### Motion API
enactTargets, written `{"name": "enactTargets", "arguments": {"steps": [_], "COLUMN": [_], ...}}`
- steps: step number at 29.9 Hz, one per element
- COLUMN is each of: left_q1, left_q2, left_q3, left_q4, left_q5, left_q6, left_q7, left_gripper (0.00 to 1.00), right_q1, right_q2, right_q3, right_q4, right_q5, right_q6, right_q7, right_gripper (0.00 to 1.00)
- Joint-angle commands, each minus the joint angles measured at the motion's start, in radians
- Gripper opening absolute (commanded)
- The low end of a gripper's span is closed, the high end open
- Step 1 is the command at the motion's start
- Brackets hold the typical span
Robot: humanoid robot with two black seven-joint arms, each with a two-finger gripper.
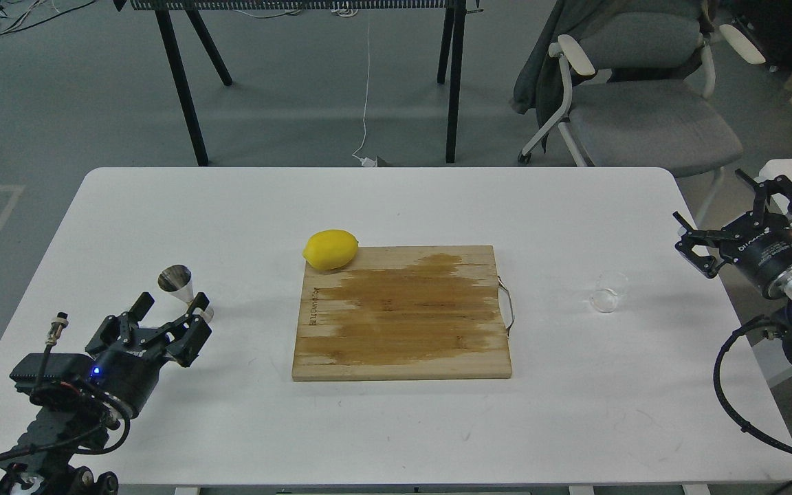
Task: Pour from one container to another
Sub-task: 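Move the left gripper down toward the metal jigger, then close the left gripper around the metal jigger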
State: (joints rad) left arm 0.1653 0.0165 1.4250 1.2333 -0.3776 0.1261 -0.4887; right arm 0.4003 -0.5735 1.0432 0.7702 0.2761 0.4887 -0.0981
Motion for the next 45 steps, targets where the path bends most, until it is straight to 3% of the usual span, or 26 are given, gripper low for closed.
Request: {"name": "enactTargets", "arguments": {"steps": [1, 23, 29, 34, 38, 45], "left_q1": [-0.020, -0.174, -0.245, -0.277, -0.308, -0.365], "left_q2": [-0.004, -0.013, -0.004, -0.006, -0.007, -0.015], "left_q3": [0.000, -0.018, -0.018, -0.037, -0.038, -0.122], "left_q4": [-0.034, -0.277, -0.405, -0.449, -0.457, -0.554], "left_q5": [0.014, 0.072, 0.088, 0.101, 0.103, 0.219], "left_q6": [0.003, 0.009, 0.089, 0.105, 0.105, 0.161], "left_q7": [0.000, 0.000, 0.000, 0.000, 0.000, 0.000], "left_gripper": [0.96, 0.96, 0.96, 0.96, 0.90, 0.65], "right_q1": [-0.001, -0.031, -0.040, -0.047, -0.054, -0.066], "right_q2": [-0.002, -0.034, -0.034, -0.034, -0.037, -0.037], "right_q3": [0.005, 0.026, 0.038, 0.047, 0.049, 0.061], "right_q4": [0.000, 0.001, 0.003, 0.003, 0.003, 0.003], "right_q5": [0.000, 0.002, 0.002, 0.002, 0.002, 0.002], "right_q6": [0.000, 0.000, 0.000, 0.000, 0.000, 0.000], "right_q7": [0.000, 0.000, 0.001, 0.001, 0.001, 0.001], "right_gripper": [0.99, 0.99, 0.99, 0.99, 0.99, 0.99]}}
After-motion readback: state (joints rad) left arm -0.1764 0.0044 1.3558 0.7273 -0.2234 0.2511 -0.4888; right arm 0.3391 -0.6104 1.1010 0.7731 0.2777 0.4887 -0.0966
